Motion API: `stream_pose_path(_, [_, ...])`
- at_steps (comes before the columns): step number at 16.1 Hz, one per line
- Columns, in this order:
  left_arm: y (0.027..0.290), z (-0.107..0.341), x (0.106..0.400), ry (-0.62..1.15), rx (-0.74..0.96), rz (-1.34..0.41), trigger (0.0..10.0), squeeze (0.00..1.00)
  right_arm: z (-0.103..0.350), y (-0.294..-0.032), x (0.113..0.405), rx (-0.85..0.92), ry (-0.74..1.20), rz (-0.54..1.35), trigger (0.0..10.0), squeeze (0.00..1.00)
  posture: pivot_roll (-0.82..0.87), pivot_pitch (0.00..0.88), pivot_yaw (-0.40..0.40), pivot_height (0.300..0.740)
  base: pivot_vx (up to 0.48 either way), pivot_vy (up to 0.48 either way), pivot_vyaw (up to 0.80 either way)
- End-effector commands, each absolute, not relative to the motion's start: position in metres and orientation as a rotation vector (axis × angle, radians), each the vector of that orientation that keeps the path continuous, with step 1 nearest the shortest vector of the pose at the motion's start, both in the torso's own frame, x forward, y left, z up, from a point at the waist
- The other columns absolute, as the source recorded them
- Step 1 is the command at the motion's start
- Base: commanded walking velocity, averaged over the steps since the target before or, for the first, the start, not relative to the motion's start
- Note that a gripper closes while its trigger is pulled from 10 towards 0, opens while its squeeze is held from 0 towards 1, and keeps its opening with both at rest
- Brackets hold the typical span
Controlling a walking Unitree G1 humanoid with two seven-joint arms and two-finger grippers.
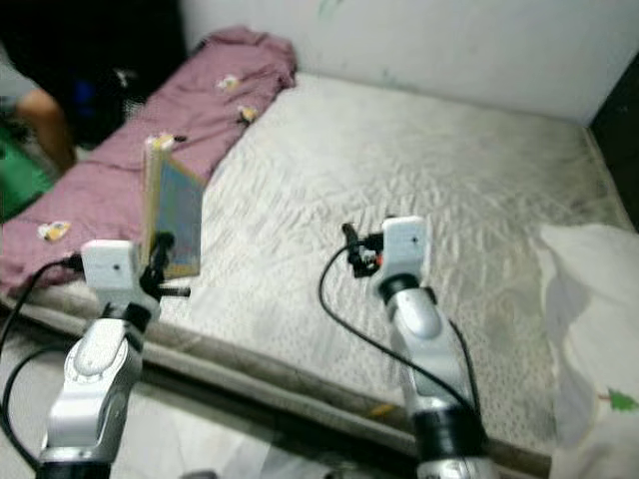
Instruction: Clean up the room
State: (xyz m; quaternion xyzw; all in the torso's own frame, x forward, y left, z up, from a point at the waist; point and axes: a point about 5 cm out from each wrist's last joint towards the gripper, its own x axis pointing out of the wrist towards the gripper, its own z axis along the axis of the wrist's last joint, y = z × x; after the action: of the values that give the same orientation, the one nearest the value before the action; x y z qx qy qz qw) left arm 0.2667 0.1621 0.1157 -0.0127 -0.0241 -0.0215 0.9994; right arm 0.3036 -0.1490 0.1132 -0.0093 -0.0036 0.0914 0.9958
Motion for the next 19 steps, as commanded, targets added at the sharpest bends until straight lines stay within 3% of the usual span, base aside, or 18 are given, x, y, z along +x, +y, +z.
stream_pose_path(1, [0.1568, 0.1274, 0.2689, -0.101, -0.028, -0.067, 10.0, 0.00, 0.1165, -0.1524, 0.3052, -0.018, -0.017, 0.165, 10.0, 0.00, 0.00, 0.016, -0.028, 0.740, 0.000, -0.480, 0.00])
stream_pose_path(5, [0.1562, 0.1275, 0.2696, -0.102, -0.028, -0.069, 10.0, 0.00, 0.1163, -0.1534, 0.3057, -0.020, -0.015, 0.161, 10.0, 0.00, 0.00, 0.013, -0.029, 0.740, 0.000, 0.000, 0.00])
stream_pose_path(12, [0.1552, 0.1273, 0.2694, -0.103, -0.032, -0.071, 10.0, 0.00, 0.1150, -0.1547, 0.3055, -0.010, -0.007, 0.155, 10.0, 0.00, 0.00, 0.005, -0.030, 0.740, 0.000, -0.381, 0.00])
stream_pose_path(19, [0.1557, 0.1280, 0.2688, -0.118, -0.048, -0.063, 10.0, 0.00, 0.1134, -0.1553, 0.3044, -0.005, -0.002, 0.156, 10.0, 0.00, 0.00, 0.003, -0.032, 0.740, 0.000, 0.000, -0.68])
